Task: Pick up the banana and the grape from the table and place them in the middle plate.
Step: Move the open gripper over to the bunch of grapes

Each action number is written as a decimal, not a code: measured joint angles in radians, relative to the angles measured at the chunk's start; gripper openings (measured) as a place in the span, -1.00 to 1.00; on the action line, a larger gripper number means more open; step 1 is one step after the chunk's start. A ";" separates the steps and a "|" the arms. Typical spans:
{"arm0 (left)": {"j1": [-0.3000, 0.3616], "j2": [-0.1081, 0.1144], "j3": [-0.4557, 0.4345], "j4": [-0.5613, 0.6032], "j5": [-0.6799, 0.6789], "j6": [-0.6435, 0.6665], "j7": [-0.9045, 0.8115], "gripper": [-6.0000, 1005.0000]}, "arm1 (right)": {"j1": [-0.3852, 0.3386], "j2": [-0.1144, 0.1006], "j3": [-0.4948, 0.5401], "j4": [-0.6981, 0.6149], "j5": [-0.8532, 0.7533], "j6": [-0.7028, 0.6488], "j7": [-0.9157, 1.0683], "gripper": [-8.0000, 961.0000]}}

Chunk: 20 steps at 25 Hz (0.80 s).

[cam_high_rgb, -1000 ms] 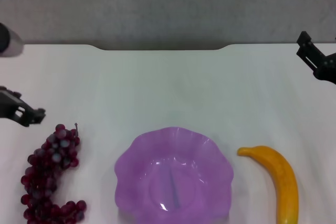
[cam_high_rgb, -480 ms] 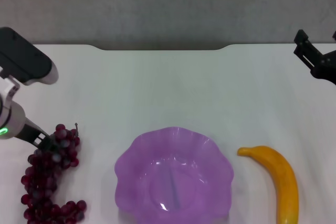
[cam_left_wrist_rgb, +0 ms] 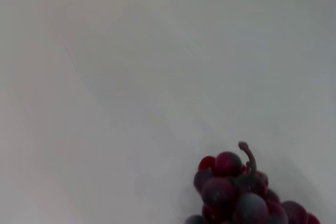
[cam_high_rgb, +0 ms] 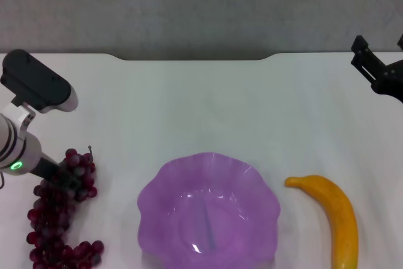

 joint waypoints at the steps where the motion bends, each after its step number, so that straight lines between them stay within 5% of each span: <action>1: -0.003 0.000 -0.001 0.011 -0.008 0.011 0.000 0.21 | 0.000 0.000 0.000 0.000 0.000 0.000 0.000 0.77; 13: -0.007 0.003 -0.013 0.043 -0.091 0.083 0.017 0.20 | 0.002 0.000 -0.003 -0.002 0.000 0.001 0.000 0.77; 15: -0.007 0.004 -0.020 0.052 -0.097 0.086 0.033 -0.23 | 0.003 0.000 -0.004 -0.002 0.000 0.001 0.000 0.77; 20: -0.017 0.003 -0.035 0.087 -0.098 0.086 0.057 -0.61 | 0.007 0.000 -0.005 -0.002 0.000 0.001 0.000 0.77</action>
